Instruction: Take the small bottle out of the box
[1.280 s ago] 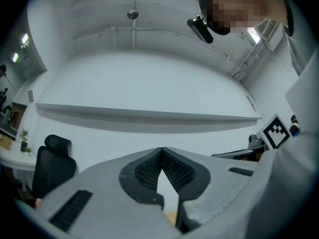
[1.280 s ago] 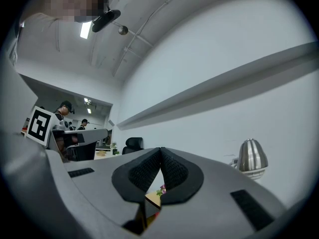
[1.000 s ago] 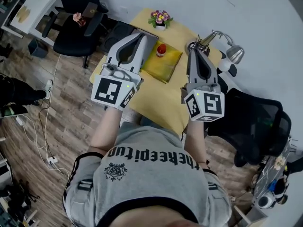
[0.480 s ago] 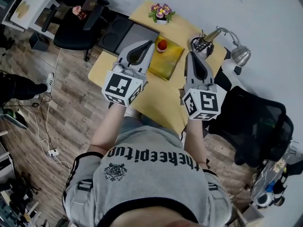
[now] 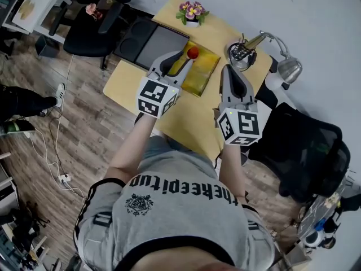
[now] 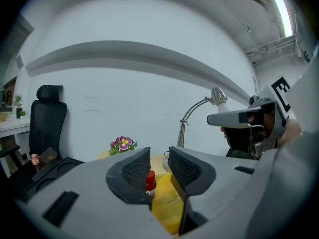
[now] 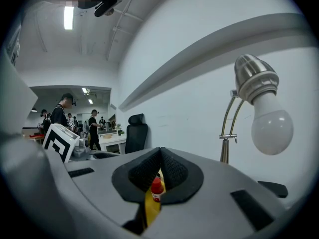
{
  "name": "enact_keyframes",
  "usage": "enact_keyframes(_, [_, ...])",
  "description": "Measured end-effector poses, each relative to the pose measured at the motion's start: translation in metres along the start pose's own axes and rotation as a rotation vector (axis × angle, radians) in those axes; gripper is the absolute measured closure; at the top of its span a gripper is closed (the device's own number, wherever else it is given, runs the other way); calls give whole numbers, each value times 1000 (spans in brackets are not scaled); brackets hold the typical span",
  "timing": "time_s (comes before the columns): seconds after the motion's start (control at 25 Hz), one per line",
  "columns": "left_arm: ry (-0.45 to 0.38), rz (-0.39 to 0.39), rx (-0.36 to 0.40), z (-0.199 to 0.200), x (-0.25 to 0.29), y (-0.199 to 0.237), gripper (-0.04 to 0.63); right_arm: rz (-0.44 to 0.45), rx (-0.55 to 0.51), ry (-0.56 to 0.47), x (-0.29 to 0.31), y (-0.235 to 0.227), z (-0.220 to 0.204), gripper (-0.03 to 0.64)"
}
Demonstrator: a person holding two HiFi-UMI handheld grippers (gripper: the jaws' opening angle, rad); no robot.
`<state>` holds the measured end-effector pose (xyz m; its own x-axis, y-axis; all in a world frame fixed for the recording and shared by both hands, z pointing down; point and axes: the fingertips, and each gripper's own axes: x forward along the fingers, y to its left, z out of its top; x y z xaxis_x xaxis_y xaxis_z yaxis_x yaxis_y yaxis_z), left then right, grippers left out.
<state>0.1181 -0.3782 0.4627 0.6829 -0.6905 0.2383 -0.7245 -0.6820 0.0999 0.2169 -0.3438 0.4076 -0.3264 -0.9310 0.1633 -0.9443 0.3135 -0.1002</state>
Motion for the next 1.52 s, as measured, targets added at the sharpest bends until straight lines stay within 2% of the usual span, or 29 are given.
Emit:
enact_keyframes(0.32, [130,7,-4,-39,41,12,426,-9,9,24,5,-12,-9,615])
enact_keyframes(0.72, [257,33,11,-76,84,23,405,-20,28,52,12,-24,-19,615])
enact_keyframes(0.92, [277,54,0,-85,95,27,405,-22,37,67,16,-28,-24,615])
enact_keyframes(1.28, [307,79,23,-104,115,32,405,-16,37,90,25,-29,-31,615])
enact_keyframes(1.52, [327,106,75,-106,117,33,443,-20,35,94,26,-32,-33,615])
